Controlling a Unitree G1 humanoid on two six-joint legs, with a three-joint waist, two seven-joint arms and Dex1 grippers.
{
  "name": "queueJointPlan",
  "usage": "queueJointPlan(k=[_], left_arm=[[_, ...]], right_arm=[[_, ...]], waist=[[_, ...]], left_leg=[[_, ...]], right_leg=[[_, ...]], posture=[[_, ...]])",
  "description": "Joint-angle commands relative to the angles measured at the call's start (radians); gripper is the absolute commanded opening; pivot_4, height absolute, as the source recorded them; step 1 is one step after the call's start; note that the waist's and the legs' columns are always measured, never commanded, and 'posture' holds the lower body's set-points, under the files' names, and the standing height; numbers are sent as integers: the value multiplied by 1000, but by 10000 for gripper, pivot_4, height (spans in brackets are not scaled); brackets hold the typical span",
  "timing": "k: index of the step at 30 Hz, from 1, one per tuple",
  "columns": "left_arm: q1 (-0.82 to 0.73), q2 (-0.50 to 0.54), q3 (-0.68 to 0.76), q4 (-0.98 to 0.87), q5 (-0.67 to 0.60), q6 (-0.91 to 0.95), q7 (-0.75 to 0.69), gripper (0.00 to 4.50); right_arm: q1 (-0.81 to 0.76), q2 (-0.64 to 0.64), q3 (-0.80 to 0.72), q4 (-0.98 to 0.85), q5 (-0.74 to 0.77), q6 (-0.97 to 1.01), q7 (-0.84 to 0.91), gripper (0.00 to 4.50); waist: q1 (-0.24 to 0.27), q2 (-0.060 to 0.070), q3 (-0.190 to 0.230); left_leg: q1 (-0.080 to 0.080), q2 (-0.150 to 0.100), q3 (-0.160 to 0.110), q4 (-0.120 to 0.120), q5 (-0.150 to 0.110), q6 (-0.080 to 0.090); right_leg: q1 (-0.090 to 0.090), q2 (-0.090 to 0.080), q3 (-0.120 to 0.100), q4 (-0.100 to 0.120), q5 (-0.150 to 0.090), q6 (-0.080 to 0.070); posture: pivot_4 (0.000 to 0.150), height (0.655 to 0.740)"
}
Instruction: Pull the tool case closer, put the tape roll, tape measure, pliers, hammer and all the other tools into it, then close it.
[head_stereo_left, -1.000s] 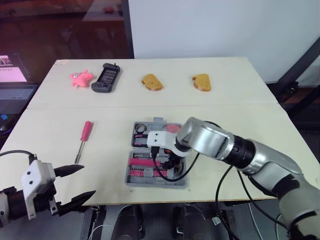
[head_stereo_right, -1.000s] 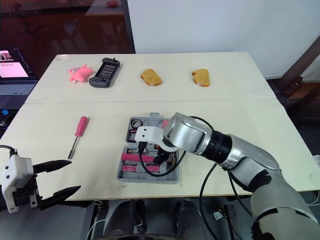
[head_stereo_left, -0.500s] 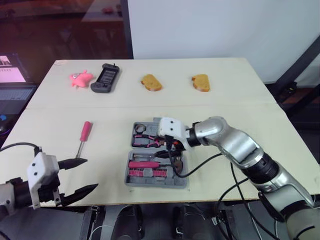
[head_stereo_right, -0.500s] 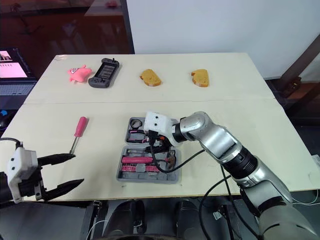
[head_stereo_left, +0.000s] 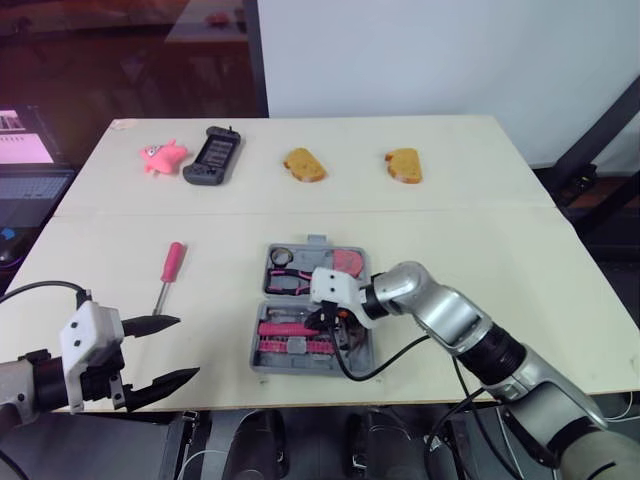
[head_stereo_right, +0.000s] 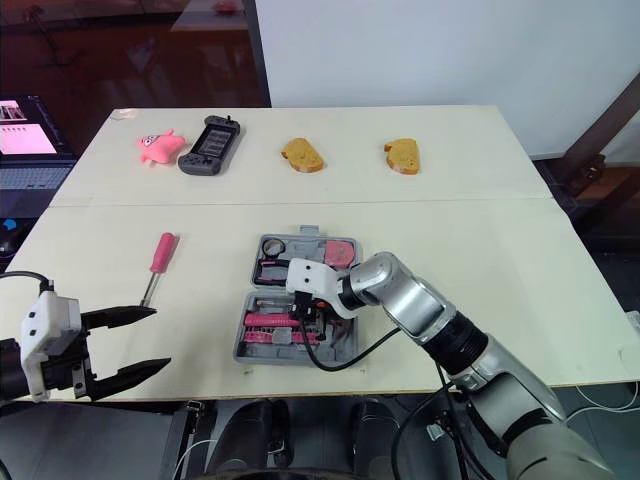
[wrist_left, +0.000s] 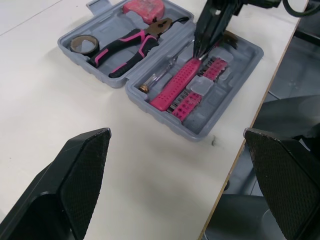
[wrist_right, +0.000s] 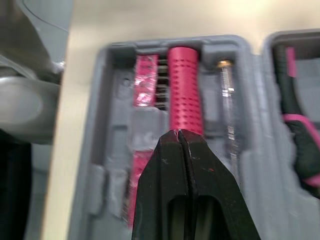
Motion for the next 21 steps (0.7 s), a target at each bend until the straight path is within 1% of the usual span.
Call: queueJointPlan(k=[1,5,10,16,21], left_arm=[[-4,15,22,-19,-18,4,-3,45000],[-35,14,3,-18,-15,14,15,45000],[-35,9,-3,-28,-17,18,13,45000],[-48,9,-22,-35,-18,25,25,45000],[-55,15,-24,-30,-19,29,23,45000]], right_arm=[[-10,39,-21,8,-10,31,-32,533],[6,52,9,20,-35,73,-50,533],[20,53,18,73,-83,95,-96,533],[50,47,62,93,-96,121,-84,533],[61,77,71,167,-101,113,-90,533]], waist=[[0,0,0],[2,0,0],[-1,0,0],[0,0,-2],[-1,-3,-7]], left_leg=[[0,0,0,0,0,0],[0,0,0,0,0,0],[0,0,0,0,0,0],[2,0,0,0,0,0],[3,0,0,0,0,0]], right_leg=[[0,0,0,0,0,0],[0,0,0,0,0,0],[0,0,0,0,0,0],[1,0,0,0,0,0],[0,0,-1,0,-1,-1]], posture=[[1500,7188],[1500,7188],[1500,7188],[1500,7188],[1500,7188]])
